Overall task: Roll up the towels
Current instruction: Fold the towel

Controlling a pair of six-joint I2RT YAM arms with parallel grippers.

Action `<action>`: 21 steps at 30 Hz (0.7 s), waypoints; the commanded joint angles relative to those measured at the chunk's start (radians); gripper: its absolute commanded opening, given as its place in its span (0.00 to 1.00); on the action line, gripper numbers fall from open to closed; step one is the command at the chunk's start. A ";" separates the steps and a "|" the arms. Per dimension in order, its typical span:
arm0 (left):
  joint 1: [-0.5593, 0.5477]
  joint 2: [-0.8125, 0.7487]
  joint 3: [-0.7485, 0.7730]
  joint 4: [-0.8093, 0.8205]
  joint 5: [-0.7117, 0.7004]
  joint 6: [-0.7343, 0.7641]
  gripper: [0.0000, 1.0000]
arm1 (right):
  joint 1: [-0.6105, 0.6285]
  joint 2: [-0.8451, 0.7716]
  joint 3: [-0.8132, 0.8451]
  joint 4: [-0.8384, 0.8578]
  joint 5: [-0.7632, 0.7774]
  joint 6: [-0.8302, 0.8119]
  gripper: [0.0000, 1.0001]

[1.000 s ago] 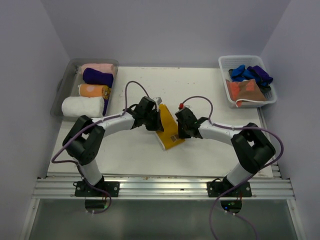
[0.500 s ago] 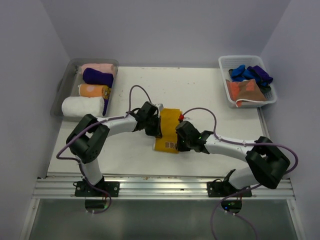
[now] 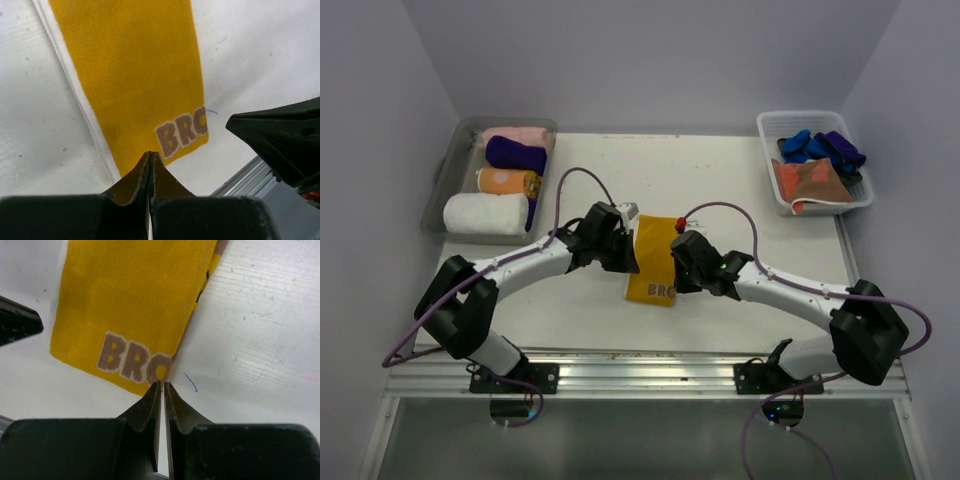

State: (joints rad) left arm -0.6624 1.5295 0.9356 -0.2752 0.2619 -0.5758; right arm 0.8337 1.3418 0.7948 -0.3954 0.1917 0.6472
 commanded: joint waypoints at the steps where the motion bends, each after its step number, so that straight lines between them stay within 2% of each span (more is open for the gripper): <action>1: -0.003 0.055 -0.047 0.077 0.034 -0.032 0.00 | -0.001 0.077 0.049 0.062 -0.027 -0.017 0.10; 5: -0.002 0.148 -0.092 0.148 -0.021 -0.033 0.00 | -0.002 0.178 0.027 0.141 -0.064 0.002 0.09; 9: -0.003 0.216 -0.086 0.166 -0.010 -0.036 0.00 | -0.001 0.247 0.017 0.144 -0.051 0.002 0.06; 15: -0.005 0.060 -0.067 0.003 -0.085 -0.013 0.00 | -0.001 0.123 -0.015 0.078 -0.009 0.003 0.08; 16: -0.005 0.010 -0.070 -0.011 -0.092 -0.015 0.00 | -0.002 0.079 -0.023 0.064 -0.008 0.014 0.09; 21: -0.005 -0.083 -0.092 -0.048 -0.124 -0.035 0.02 | -0.002 -0.007 -0.058 0.021 -0.003 0.065 0.31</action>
State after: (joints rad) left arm -0.6628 1.5066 0.8558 -0.2836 0.1818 -0.6094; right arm 0.8330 1.3884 0.7563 -0.3355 0.1638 0.6743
